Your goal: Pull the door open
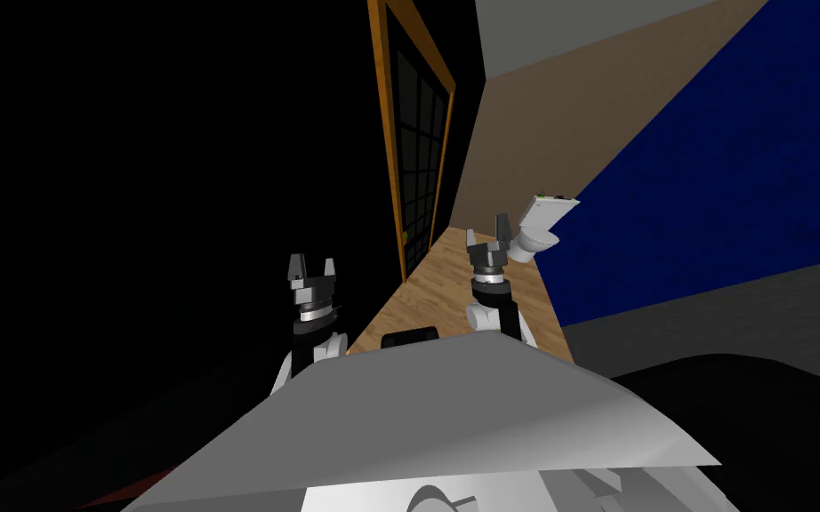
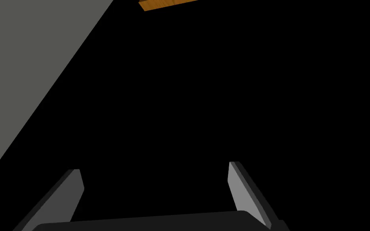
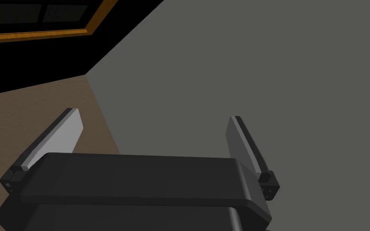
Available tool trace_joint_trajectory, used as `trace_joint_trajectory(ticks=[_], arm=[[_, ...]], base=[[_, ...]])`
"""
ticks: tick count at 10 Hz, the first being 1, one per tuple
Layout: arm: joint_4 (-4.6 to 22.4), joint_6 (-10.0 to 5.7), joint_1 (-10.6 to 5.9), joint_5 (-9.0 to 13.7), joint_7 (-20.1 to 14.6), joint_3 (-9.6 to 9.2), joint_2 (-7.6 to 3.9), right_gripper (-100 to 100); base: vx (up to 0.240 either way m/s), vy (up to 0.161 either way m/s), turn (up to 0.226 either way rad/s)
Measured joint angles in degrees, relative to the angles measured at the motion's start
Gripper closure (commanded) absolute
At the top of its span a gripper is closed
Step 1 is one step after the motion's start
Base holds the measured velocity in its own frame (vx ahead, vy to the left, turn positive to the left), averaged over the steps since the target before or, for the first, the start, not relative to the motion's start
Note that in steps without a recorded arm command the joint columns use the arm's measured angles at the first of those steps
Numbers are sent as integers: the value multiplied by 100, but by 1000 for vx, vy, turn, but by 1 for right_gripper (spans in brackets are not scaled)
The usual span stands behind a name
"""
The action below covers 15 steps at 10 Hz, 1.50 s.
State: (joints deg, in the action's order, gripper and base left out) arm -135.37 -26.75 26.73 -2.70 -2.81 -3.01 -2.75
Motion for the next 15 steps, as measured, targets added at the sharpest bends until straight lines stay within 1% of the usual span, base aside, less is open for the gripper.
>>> trace_joint_trajectory(ticks=[3,4,6,7,8,11,12,13,14,15], arm=[[346,-106,-87,-111,267,-19,-29,-100],[485,-159,-106,-127,348,21,-72,-100],[763,-205,-241,-193,527,49,-96,-100],[870,-222,-286,-223,610,54,-107,-100],[964,-254,-290,-266,705,35,-108,-100],[1423,-398,-436,-363,989,76,-156,-100],[1517,-442,-423,-405,1092,64,-165,-100],[1667,-460,-498,-455,1212,59,-162,-100],[1846,-520,-534,-513,1349,38,-146,-100],[2022,-582,-587,-553,1469,49,-160,-100]], base=[[69,-75,96],[69,-77,78],[52,-53,61],[47,-58,58],[58,-73,89],[62,-70,79],[51,-71,93],[56,-65,100],[62,-83,79],[64,-98,89]])
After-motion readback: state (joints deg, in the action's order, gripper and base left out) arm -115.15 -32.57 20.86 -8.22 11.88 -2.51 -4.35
